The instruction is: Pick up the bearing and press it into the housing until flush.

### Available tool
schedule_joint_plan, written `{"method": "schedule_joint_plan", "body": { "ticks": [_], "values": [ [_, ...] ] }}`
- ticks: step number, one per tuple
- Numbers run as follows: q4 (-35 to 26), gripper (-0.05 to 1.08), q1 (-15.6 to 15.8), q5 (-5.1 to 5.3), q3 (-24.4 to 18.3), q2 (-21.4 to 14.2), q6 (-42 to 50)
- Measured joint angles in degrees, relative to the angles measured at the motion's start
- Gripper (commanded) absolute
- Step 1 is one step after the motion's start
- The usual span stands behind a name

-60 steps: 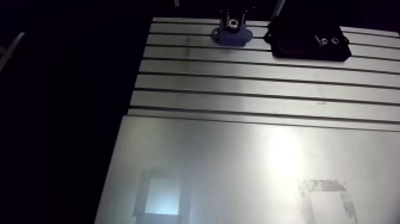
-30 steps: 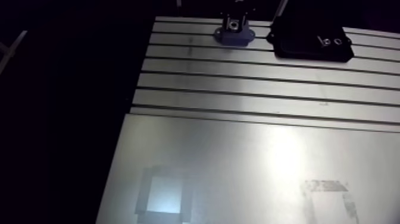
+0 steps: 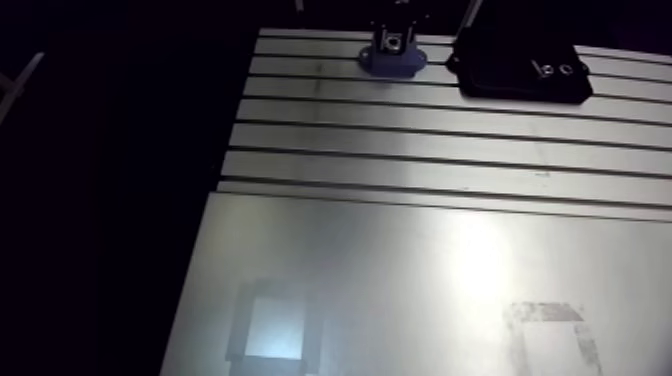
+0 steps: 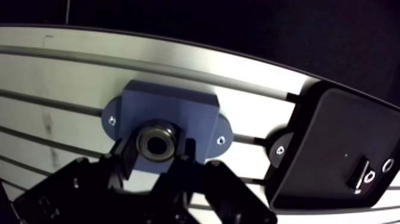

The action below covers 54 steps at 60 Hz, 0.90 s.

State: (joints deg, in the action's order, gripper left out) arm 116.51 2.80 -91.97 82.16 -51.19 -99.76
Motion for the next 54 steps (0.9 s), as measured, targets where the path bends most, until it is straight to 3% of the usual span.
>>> {"method": "schedule_joint_plan", "body": {
  "ticks": [44,46,47,48,54],
  "values": [
    [0.0,0.76,-0.4,0.08,0.1,0.0,-0.2],
    [0.0,0.71,-0.4,0.08,0.2,0.0,-0.2],
    [0.0,0.41,-0.4,0.08,0.2,0.0,-0.2],
    [0.0,0.01,-0.4,0.08,0.2,0.0,-0.2],
    [0.4,0.0,-0.4,0.04,0.2,-0.2,0.0]
  ]
}}
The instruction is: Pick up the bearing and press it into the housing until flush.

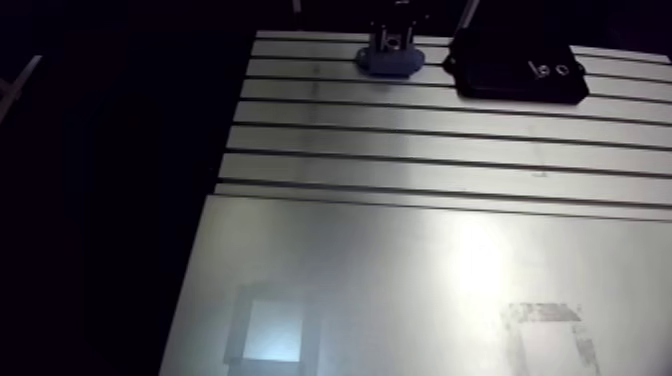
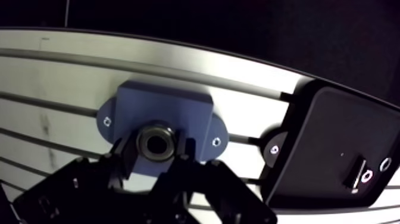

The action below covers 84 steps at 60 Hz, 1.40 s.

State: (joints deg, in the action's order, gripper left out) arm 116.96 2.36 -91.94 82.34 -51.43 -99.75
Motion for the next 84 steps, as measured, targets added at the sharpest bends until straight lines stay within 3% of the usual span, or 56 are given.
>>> {"method": "schedule_joint_plan", "body": {
  "ticks": [30,31,32,33,35,57,84],
  "values": [
    [-2.7,0.0,0.1,0.56,-0.4,-2.5,0.1],
    [-3.0,0.07,0.1,0.58,-0.5,-2.6,0.1],
    [-3.3,0.07,0.1,0.61,-0.6,-2.8,0.2],
    [-3.7,0.77,0.1,0.62,-0.7,-2.9,0.3],
    [-5.0,1.06,0.0,0.62,-1.0,-3.4,0.7],
    [-9.4,1.08,-1.7,0.91,-2.6,-4.0,4.3],
    [-5.8,1.08,-1.3,1.26,-2.4,-2.8,7.6]
  ]
}}
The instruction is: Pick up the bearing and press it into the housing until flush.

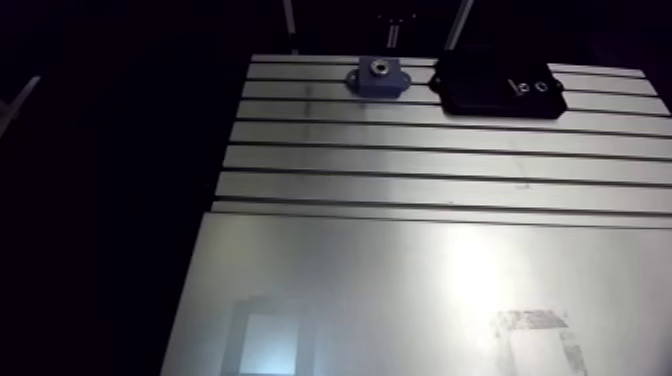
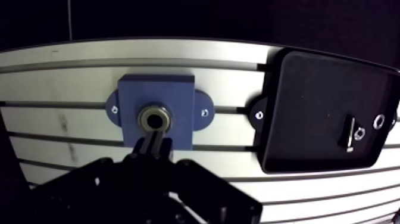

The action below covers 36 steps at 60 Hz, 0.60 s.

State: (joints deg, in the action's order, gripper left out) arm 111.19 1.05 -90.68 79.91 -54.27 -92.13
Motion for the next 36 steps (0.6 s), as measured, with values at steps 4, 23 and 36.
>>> {"method": "schedule_joint_plan", "body": {
  "ticks": [4,23,36],
  "values": [
    [0.2,1.08,0.0,-0.04,0.0,0.3,0.1],
    [1.5,1.08,0.2,0.42,0.1,1.5,0.2],
    [1.8,1.08,0.3,0.8,0.3,1.7,0.2]
  ]
}}
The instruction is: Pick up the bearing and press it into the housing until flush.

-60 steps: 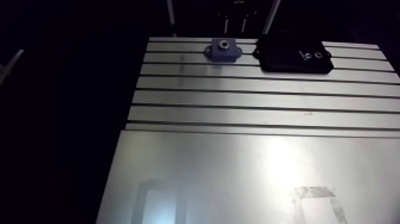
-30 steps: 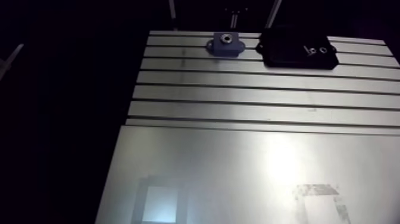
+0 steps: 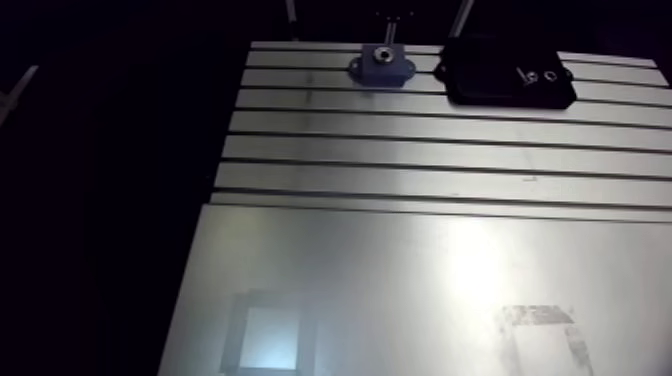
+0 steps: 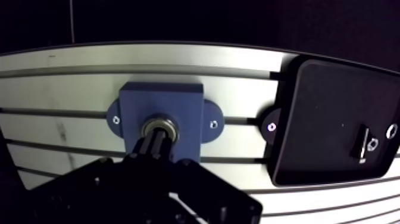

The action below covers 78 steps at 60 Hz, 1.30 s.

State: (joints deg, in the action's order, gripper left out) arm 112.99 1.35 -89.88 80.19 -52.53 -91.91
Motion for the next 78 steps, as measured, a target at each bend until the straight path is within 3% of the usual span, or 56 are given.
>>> {"method": "schedule_joint_plan", "body": {
  "ticks": [78],
  "values": [
    [1.7,1.08,0.5,-0.34,1.3,0.8,-0.6]
  ]
}}
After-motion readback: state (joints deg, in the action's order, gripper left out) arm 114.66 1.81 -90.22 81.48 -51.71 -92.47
